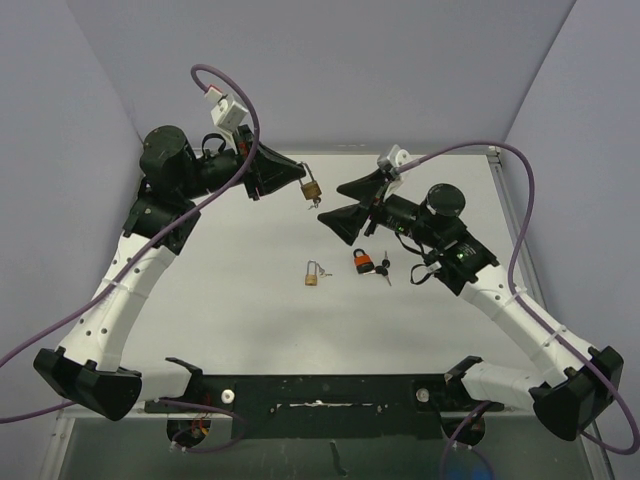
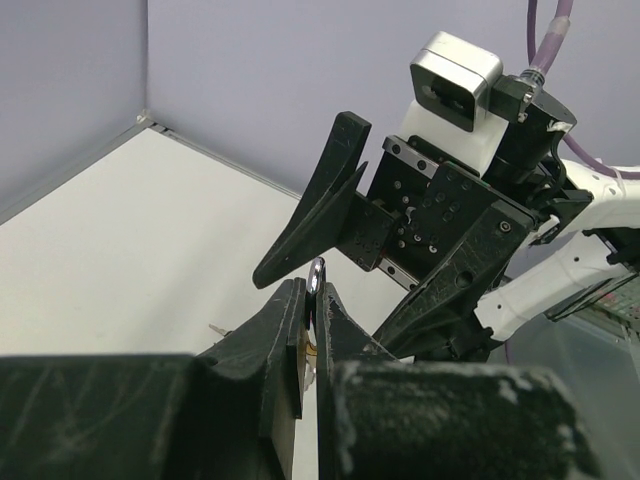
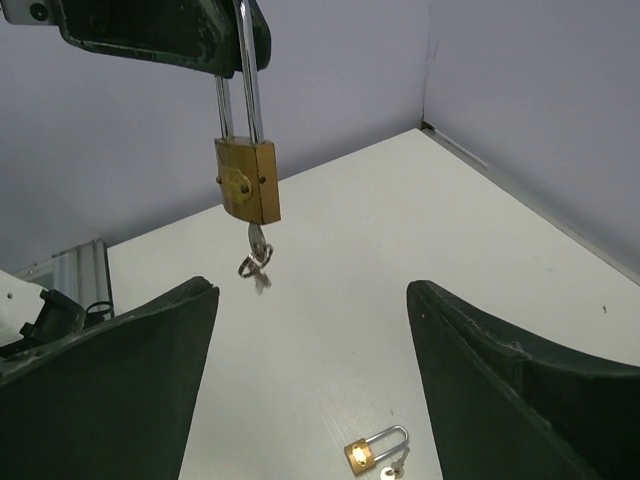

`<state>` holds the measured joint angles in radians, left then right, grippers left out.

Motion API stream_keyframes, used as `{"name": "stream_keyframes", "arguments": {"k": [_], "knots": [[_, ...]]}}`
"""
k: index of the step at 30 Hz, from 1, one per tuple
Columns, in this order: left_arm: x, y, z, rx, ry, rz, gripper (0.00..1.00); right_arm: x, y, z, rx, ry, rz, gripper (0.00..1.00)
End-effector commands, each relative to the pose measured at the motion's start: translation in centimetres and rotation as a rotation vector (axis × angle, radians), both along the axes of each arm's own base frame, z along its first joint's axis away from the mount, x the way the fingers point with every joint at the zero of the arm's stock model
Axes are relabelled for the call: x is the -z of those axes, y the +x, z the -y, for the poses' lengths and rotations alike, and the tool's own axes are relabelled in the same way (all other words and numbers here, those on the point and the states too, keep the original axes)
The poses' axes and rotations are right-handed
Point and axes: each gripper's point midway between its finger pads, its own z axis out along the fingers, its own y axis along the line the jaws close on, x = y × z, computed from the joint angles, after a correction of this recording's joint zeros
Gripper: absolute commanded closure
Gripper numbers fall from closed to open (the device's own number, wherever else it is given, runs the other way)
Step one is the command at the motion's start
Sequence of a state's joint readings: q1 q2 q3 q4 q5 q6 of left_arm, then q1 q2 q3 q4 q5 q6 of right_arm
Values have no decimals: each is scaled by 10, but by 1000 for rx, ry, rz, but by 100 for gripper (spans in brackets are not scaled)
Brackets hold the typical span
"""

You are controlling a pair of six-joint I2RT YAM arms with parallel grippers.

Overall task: Lock with the key
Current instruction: Place the key at the center of the board.

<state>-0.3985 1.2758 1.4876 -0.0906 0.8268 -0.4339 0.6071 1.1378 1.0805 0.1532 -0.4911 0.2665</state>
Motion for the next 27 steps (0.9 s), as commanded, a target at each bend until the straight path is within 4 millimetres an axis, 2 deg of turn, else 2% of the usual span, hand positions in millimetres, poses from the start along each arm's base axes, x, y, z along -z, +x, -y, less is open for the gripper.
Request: {"name": "stream_keyframes", "arguments": {"k": [1,6,10,14,15,16,22,27], "knots": [[-30,-20,-5,23,-57,95,100,-49,-6,-9,-37,92,119,23],[-27,-20,-5,27,-58,88,100,-51,-6,-17,-48,93,127,27],[-30,-22,-5,31,-69,99,100,-49,-3,-22,-52,86,121,40],[-33,-21,-6,23,-73,108,100,-46,-3,-26,-65,79,109,73],[-33,-20,-6,17,-74,110,100,-45,-4,-26,-70,77,106,90],[-34,-18,-7,8,-74,113,100,-44,-4,-27,-69,74,103,99],[-46,-6,-15,-74,-75,163,100,-34,-9,-28,-92,44,84,100],[-64,10,-30,-147,-96,198,100,-13,-16,-29,-108,10,37,100]]}}
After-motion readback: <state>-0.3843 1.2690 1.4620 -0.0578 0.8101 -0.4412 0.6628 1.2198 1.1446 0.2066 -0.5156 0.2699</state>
